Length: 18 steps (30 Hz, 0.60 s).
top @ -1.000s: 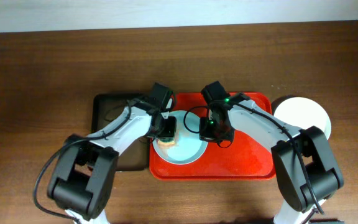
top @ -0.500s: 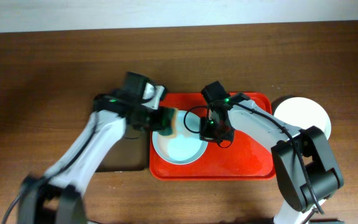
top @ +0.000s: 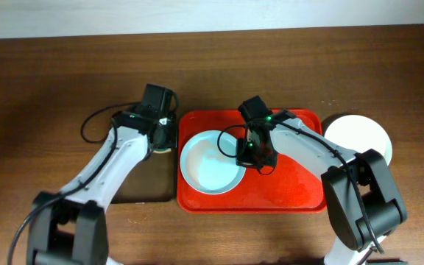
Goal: Clean dirty plates on tray and stack at the side
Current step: 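Return the sponge to the black tray and release it with left gripper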
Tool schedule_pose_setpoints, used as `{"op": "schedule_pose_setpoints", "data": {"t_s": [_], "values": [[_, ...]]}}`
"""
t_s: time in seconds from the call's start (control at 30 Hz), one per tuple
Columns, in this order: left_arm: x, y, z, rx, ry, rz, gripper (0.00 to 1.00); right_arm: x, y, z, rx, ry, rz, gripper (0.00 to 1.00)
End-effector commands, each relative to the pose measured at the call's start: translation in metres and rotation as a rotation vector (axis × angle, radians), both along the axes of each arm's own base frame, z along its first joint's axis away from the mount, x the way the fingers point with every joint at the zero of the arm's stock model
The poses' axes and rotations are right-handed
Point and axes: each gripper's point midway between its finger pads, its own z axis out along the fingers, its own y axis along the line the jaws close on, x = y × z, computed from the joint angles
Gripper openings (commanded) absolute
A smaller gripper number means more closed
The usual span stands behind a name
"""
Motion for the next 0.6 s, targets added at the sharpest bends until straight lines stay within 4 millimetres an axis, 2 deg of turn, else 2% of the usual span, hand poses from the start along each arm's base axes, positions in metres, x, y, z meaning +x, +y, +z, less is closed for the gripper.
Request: {"op": "schedule_pose_setpoints", "data": {"t_s": [0.0, 0.07, 0.17, 0.27, 0.5, 0.57], "values": [[0.006, 0.004, -0.025, 0.060, 0.033, -0.067, 0.00, 0.000, 0.003, 0.004, 0.003, -0.012, 0.007, 0.04], [0.004, 0.004, -0.034, 0.067, 0.057, -0.081, 0.00, 0.000, 0.003, 0.004, 0.003, -0.012, 0.007, 0.04], [-0.015, -0.020, -0.048, -0.072, 0.162, -0.132, 0.00, 0.000, 0.003, 0.004, 0.003, -0.012, 0.007, 0.04], [-0.022, -0.022, -0.050, -0.085, 0.192, -0.136, 0.00, 0.000, 0.003, 0.004, 0.003, -0.012, 0.007, 0.04], [-0.025, -0.023, -0.050, -0.094, 0.205, -0.138, 0.00, 0.000, 0.003, 0.004, 0.003, -0.012, 0.007, 0.04], [-0.028, -0.029, -0.050, -0.126, 0.218, -0.148, 0.00, 0.000, 0.003, 0.004, 0.003, -0.012, 0.007, 0.04]]}}
